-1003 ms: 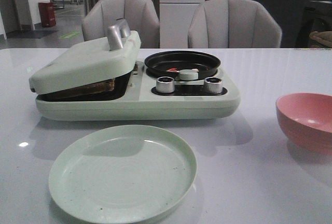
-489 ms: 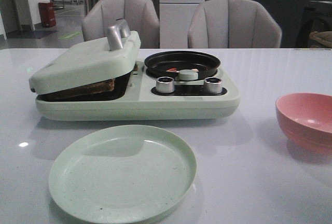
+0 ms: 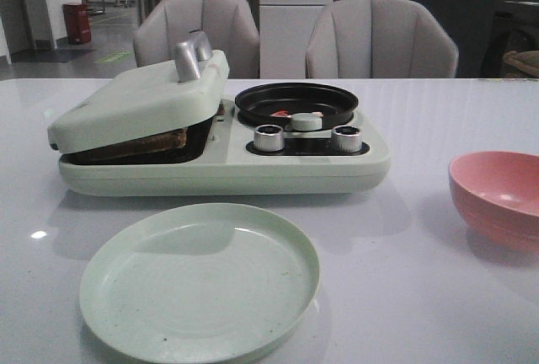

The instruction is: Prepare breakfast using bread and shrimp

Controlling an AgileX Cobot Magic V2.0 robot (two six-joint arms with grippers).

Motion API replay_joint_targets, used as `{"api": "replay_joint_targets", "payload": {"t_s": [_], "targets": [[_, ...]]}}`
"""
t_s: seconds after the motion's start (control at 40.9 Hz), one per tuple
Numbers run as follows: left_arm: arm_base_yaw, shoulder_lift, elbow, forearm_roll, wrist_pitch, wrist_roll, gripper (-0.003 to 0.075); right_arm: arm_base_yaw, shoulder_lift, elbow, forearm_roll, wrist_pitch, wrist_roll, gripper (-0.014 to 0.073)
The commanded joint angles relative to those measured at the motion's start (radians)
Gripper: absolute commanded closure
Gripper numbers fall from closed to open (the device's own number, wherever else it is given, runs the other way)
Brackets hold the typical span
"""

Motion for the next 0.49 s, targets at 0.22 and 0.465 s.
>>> {"api": "replay_joint_targets", "payload": {"t_s": [0.22, 0.465], "targets": [[0.002, -0.002, -0.028, 0.075, -0.103, -0.100, 0.0619, 0.000, 0.004, -0.026, 0.005, -0.056, 0.004, 0.0587], [0.002, -0.002, -0.028, 0.075, -0.103, -0.100, 0.0619, 0.000, 0.004, -0.026, 0.000, -0.055, 0.004, 0.0587]]}}
